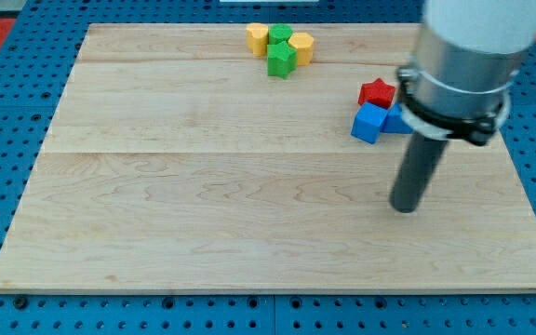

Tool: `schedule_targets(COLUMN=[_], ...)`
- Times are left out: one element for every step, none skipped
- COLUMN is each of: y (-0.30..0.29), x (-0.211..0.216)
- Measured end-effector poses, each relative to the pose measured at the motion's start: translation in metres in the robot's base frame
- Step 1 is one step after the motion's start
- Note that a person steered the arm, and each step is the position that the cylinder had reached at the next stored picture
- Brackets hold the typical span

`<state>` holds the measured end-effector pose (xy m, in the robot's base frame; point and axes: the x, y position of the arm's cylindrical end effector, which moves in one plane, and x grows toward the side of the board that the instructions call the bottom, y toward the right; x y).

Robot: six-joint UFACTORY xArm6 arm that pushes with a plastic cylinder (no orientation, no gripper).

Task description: Push the yellow heart towards left side

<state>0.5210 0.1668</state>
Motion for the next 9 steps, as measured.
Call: schedule_targets(y=[0.043,0.083,0.094,0.094,0.088,0.041,-0.012,-0.074,-0.125], x=[0.0,-0.022,-0.071,-0.134,-0.183,-0.234,-0.277,-0.312,-0.329])
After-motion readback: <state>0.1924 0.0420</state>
